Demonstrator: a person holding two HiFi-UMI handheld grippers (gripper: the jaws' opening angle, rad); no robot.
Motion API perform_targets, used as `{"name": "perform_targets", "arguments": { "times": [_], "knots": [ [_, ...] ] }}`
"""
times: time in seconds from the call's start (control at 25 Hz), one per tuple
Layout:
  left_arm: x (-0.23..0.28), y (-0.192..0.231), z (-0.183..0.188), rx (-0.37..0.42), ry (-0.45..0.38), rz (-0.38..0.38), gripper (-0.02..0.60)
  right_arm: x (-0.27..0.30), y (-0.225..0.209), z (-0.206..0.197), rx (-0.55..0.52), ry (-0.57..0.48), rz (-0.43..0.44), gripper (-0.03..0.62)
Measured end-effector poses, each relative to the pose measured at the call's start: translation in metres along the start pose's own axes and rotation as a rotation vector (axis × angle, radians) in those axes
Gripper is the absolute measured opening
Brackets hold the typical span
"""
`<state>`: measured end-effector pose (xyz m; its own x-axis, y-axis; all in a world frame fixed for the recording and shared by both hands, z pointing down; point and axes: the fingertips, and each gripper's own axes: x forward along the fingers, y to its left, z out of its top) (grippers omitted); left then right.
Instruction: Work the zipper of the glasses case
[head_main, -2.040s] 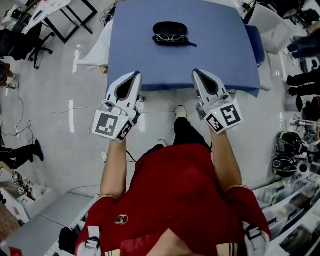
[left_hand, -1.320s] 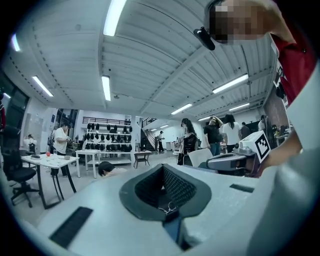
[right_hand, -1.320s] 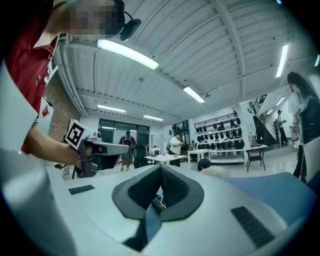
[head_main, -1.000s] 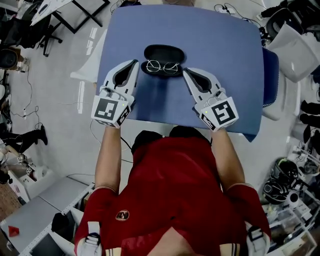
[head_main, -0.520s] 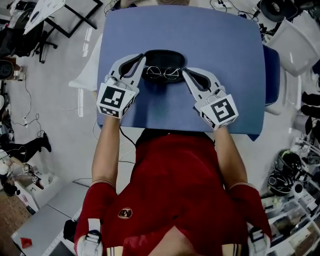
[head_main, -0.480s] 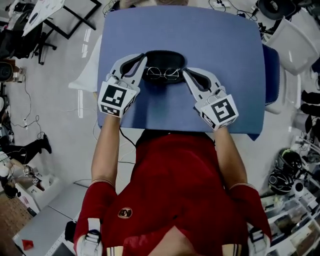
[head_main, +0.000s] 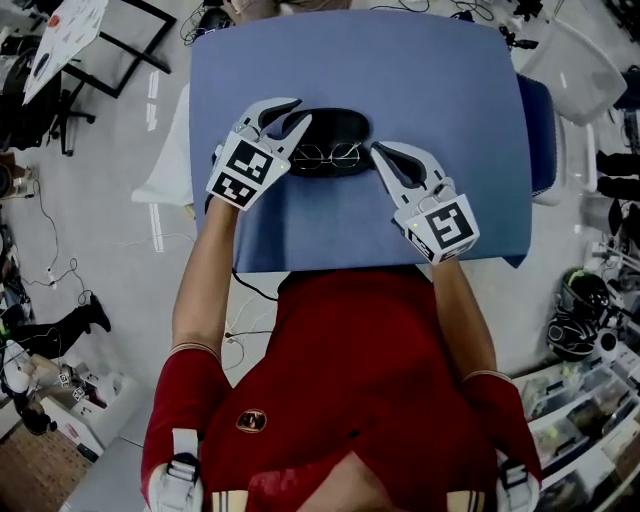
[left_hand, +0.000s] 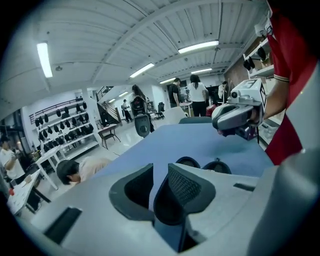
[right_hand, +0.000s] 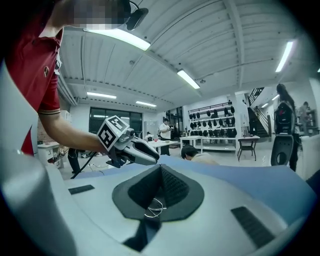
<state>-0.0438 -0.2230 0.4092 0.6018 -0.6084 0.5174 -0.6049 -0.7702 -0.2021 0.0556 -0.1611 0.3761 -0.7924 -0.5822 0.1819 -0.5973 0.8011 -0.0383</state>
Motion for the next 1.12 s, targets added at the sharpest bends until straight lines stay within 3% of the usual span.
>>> {"name": "perform_targets", "arguments": {
  "times": [0.28, 0.68, 0.88, 1.12],
  "knots": [
    [0.041, -0.011, -0.031, 0.115, 0.149, -0.181, 0.101, -0.002, -0.001, -0.013, 0.014, 0.044, -0.031, -0.006],
    [0.062, -0.013, -0.051, 0.168, 0.286, -0.298, 0.1, -0.005, 0.01, -0.023, -0.004, 0.074, -0.034, -0.006],
    [0.061, -0.016, -0.047, 0.194, 0.286, -0.286, 0.055, -0.011, 0.01, -0.026, 0.003, 0.074, -0.052, -0.006],
    [0.049, -0.02, -0.037, 0.281, 0.25, -0.225, 0.048, -0.016, 0.013, -0.026, -0.001, 0.079, -0.063, -0.006]
  ]
}}
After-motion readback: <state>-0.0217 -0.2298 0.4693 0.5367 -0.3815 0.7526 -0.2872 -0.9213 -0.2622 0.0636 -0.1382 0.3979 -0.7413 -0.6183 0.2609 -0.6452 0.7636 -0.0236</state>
